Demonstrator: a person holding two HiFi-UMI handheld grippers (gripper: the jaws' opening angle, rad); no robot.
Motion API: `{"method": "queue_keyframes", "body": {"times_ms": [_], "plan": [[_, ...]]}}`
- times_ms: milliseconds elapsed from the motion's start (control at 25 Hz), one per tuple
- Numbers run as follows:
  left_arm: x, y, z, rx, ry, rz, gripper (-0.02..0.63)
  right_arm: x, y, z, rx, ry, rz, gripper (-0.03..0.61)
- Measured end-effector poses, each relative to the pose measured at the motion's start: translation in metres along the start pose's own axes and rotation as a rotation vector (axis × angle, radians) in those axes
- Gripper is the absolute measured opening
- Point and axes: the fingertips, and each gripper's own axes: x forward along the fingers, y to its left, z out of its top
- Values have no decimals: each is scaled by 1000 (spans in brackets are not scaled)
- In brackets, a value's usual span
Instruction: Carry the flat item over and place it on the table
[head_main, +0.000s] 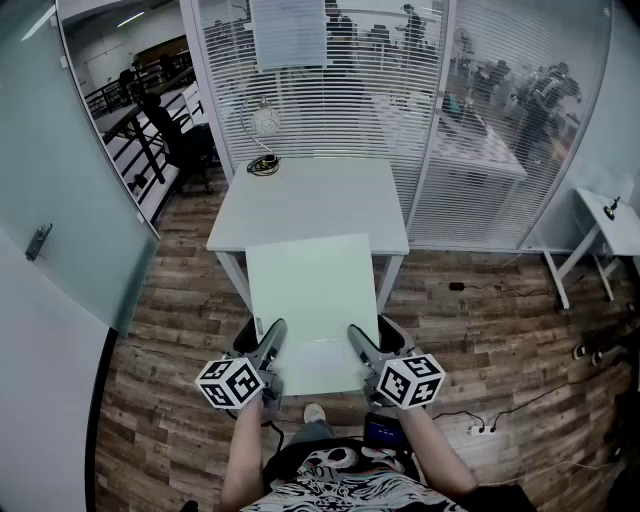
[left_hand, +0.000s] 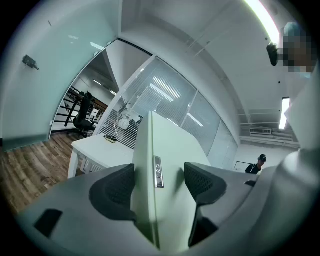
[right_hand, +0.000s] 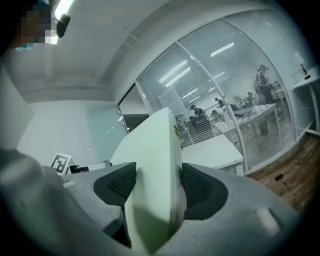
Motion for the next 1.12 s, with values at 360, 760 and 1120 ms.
{"method": "queue_keyframes", "body": {"times_ms": [360,760,1120], "plan": [[-1,-4,0,3,0,2,303,-4,-2,1,7,2,7,276],[0,-7,4,12,-7,6,304,-4,-1,6,18,-17,14,276],[10,1,5,11,-6,24,304,9,-10,6,34,-8,25,276]]}}
